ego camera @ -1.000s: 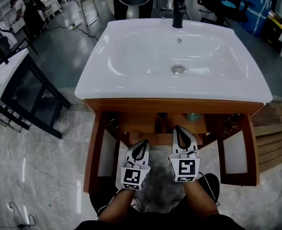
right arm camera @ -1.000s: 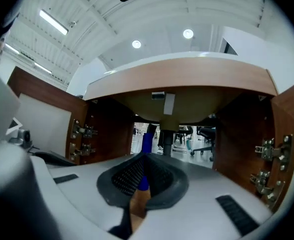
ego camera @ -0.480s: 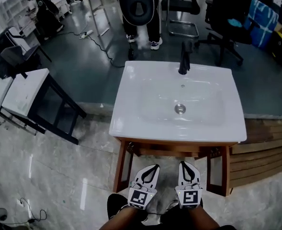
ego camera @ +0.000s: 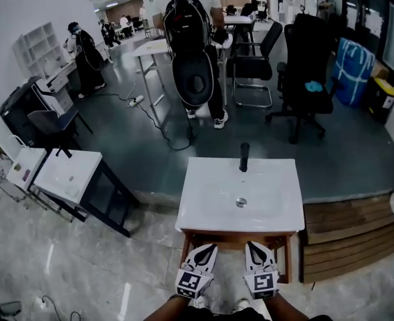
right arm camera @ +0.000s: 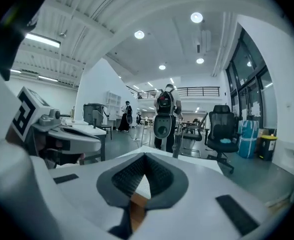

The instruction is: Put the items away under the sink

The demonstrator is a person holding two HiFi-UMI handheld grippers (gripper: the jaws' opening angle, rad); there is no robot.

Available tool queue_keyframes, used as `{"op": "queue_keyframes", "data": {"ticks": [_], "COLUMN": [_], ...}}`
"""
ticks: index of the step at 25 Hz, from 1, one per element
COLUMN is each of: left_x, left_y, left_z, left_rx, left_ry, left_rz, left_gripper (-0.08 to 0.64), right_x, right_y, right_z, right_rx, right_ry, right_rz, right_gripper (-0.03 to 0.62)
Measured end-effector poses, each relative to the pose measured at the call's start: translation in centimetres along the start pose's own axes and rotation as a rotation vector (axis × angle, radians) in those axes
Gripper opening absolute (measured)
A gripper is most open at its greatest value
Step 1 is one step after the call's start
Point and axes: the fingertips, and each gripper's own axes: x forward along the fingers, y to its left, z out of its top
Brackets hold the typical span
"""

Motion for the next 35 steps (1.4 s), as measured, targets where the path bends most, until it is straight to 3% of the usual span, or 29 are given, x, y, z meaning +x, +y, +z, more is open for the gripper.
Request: {"op": "queue_keyframes", "data": {"ticks": [3, 6, 11, 35], "left_x": [-0.8, -1.7, -2.7, -7.2], "left_y": [0.2, 0.0, -0.5, -0.6], "left_z": [4.6, 6.5, 7.0, 7.0], "left_rx": [0.021, 0.019, 0.034, 0.046], "left_ry": [-0.052, -0.087, -0.1, -0.136], "left_rz": [0.013, 0.013, -0.004, 0.016], "left_gripper": [0.021, 0.021, 0.021, 0.021], "right_x": [-0.9, -2.1, -4.3, -6.8], "right_y": [-1.9, -3.3, -3.6, 0.6], "right_z": [4.5, 6.3, 7.2, 7.7], "right_rx": [0.007, -0.009, 0.011, -0.021], "right_ry": [-0.054, -0.087, -0.115, -0.156], "right_rz": [-0.023, -0.06, -0.107, -0.065], "right_gripper": [0.02, 0.02, 0.018, 0.018]}}
